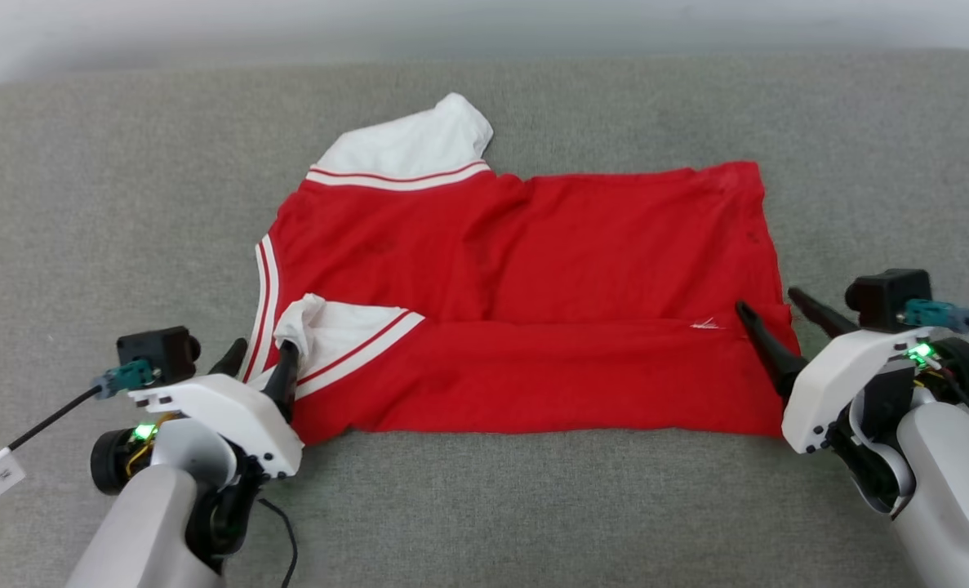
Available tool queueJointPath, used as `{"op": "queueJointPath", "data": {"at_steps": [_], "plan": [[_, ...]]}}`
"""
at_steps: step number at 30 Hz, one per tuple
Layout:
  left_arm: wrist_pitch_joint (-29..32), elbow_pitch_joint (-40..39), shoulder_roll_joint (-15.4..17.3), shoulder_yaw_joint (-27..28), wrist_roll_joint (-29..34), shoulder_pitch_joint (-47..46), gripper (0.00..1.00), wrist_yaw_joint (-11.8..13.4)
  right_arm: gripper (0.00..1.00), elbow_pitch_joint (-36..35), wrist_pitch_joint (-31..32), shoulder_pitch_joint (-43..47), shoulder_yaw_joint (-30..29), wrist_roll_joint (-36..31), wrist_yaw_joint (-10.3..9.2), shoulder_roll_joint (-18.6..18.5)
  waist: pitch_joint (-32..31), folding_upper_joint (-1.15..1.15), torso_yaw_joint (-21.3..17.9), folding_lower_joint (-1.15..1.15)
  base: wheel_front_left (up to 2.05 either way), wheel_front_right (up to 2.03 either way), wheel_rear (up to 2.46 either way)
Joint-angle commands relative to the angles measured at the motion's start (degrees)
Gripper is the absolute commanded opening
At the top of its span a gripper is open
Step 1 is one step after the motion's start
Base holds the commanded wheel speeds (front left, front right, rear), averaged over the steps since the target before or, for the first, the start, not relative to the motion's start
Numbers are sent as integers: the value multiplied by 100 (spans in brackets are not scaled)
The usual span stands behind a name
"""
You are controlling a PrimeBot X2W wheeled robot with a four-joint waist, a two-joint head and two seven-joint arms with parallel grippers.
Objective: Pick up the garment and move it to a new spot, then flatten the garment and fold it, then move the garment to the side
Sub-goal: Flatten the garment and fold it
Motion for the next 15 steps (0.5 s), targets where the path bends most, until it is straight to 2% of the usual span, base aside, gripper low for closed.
{"op": "queueJointPath", "data": {"at_steps": [1, 3, 8, 15], "plan": [[-35, -54, 93, 42, -11, 135, 100, 11, 100, -90, -278, 117, -18, 18, -6, -38, -187, 0, -12, -1, 0, 0, 0], [4, -92, 136, 64, -35, 180, 100, 18, 100, -150, -464, 174, -56, 7, -6, -52, -257, 0, -20, -1, 0, 0, 0], [373, -652, 498, 117, -49, 494, 100, 112, 100, -607, -1160, 551, -434, -266, -6, 58, -553, 0, -79, -1, 0, 0, 0], [1689, -1745, 1235, 99, -256, 833, 100, 216, 100, -1606, -1361, 1146, -1178, -805, -5, 376, -598, 0, -212, -1, 0, 0, 0]]}}
